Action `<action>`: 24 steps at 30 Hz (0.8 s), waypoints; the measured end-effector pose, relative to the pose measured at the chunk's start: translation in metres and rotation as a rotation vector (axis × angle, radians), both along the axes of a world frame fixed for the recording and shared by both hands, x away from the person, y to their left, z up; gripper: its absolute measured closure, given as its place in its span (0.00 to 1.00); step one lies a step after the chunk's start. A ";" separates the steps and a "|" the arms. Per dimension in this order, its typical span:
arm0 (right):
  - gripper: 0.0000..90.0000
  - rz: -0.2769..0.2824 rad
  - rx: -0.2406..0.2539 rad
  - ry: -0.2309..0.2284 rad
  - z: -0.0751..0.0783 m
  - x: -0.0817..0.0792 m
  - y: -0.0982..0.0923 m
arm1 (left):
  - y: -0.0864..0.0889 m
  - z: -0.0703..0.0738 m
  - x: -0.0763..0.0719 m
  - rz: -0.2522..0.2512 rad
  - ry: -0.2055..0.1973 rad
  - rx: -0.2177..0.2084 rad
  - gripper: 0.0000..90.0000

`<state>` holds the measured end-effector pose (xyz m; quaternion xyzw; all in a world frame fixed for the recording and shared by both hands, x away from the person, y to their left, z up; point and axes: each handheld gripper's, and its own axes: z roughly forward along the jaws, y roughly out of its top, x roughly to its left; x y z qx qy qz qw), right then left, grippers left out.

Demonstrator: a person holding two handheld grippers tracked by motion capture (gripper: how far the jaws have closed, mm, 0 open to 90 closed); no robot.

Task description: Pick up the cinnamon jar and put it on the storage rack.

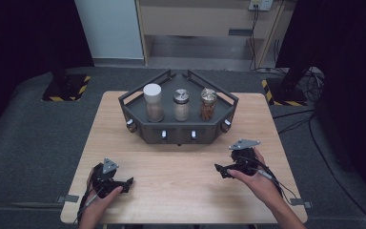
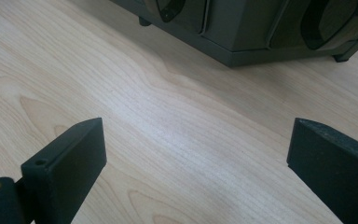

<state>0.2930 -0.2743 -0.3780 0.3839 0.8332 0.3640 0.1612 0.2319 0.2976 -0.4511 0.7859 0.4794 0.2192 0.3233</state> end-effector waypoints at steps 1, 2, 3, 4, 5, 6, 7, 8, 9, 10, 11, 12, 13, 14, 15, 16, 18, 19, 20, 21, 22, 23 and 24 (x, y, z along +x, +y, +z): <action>0.05 0.000 0.004 0.004 -0.001 0.000 -0.001 | 0.000 0.000 0.000 0.000 0.000 0.000 0.00; 0.05 0.001 0.008 0.005 -0.002 0.000 -0.001 | 0.000 0.000 0.000 0.000 0.000 0.000 0.00; 0.05 -0.001 0.010 0.009 -0.003 -0.001 -0.001 | 0.000 0.000 0.000 0.000 0.000 0.000 0.00; 0.05 0.000 0.010 0.008 -0.004 -0.001 -0.001 | 0.000 0.000 0.000 0.000 0.000 0.000 0.00; 0.05 0.000 0.012 0.011 -0.005 -0.001 -0.001 | 0.000 0.000 0.000 0.000 0.000 0.000 0.00; 0.05 0.001 0.015 0.011 -0.006 -0.001 -0.001 | 0.000 0.000 0.000 0.000 0.000 0.000 0.00; 0.05 0.004 0.017 0.012 -0.007 -0.002 -0.001 | 0.000 0.000 0.000 0.000 0.000 0.000 0.00; 0.05 0.006 0.018 0.013 -0.008 -0.002 -0.001 | 0.000 0.000 0.000 0.001 0.000 0.000 0.00; 0.05 0.008 0.019 0.015 -0.009 -0.002 -0.001 | 0.000 0.000 0.000 0.001 0.000 0.000 0.00; 0.05 0.010 0.020 0.014 -0.010 -0.002 -0.001 | 0.000 0.000 0.000 0.001 0.000 0.000 0.00; 0.05 0.011 0.020 0.018 -0.010 -0.003 0.000 | 0.000 0.000 0.000 0.001 0.000 0.000 0.00; 0.05 0.011 0.022 0.020 -0.011 -0.003 0.000 | 0.000 0.000 0.000 0.001 0.000 0.000 0.00; 0.05 0.014 0.021 0.021 -0.012 -0.003 0.000 | 0.000 0.000 0.000 0.001 0.000 0.000 0.00; 0.05 0.014 0.022 0.022 -0.013 -0.004 0.001 | 0.000 0.000 0.000 0.001 0.000 0.000 0.00; 0.05 0.015 0.023 0.024 -0.014 -0.004 0.001 | 0.000 0.000 0.000 0.001 0.000 0.000 0.00; 0.05 0.017 0.027 0.027 -0.015 -0.004 0.001 | 0.000 0.000 0.000 0.001 0.000 0.000 0.00; 0.05 0.016 0.033 0.031 -0.016 -0.005 0.001 | 0.000 0.000 0.000 0.001 0.000 0.000 0.00; 0.05 0.018 0.035 0.032 -0.017 -0.005 0.001 | 0.000 0.000 0.000 0.001 0.000 0.000 0.00; 0.05 0.017 0.039 0.033 -0.018 -0.005 0.001 | 0.000 0.000 0.000 0.001 0.000 0.000 0.00; 0.05 0.017 0.043 0.037 -0.019 -0.005 0.000 | 0.000 0.000 0.000 0.001 0.000 0.000 0.00; 0.05 0.020 0.045 0.038 -0.020 -0.005 0.000 | 0.000 0.000 0.000 0.001 0.000 0.000 0.00; 0.05 0.021 0.046 0.037 -0.021 -0.005 0.000 | 0.000 0.000 0.000 0.001 0.000 0.000 0.00; 0.05 0.022 0.048 0.038 -0.021 -0.005 0.000 | 0.000 0.000 0.000 0.001 0.000 0.000 0.00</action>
